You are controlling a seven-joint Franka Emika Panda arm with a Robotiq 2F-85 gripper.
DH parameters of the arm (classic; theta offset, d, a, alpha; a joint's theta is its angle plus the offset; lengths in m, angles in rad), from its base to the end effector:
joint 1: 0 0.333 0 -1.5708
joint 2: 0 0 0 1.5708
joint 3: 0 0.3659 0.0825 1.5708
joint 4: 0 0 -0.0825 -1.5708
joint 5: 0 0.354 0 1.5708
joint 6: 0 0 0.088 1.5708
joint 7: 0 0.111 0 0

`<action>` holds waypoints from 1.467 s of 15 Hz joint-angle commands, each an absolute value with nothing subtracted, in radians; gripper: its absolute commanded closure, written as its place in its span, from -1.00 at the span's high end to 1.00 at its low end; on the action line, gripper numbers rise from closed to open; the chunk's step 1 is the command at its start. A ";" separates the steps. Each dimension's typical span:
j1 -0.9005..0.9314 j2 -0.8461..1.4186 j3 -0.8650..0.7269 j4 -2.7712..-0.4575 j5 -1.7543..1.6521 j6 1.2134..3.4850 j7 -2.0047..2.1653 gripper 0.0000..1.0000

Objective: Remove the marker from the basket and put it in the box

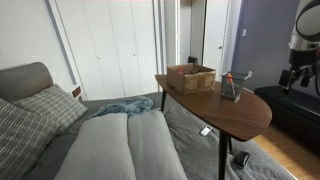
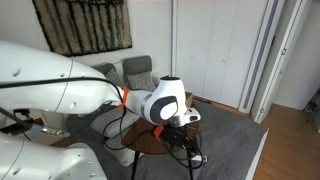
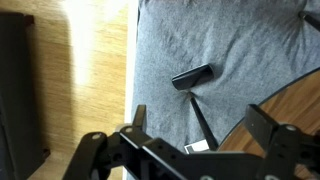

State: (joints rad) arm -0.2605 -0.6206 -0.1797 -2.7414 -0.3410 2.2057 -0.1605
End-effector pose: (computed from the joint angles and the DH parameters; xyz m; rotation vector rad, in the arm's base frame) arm 0.2639 -0.1417 0.4584 2.9447 -0.0872 0.0483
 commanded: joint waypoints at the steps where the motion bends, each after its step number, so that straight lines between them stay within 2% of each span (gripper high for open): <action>1: -0.258 -0.621 -0.181 -2.740 -0.341 2.202 -0.160 1.00; 6: -0.236 -0.617 -0.161 -2.716 -0.349 2.219 -0.167 1.00; 12: -0.125 -0.584 -0.085 -2.570 -0.344 2.319 -0.210 1.00; 21: 0.029 -0.434 -0.136 -2.429 -0.104 2.324 -0.302 1.00; 22: 0.034 -0.419 -0.140 -2.424 -0.081 2.323 -0.312 0.88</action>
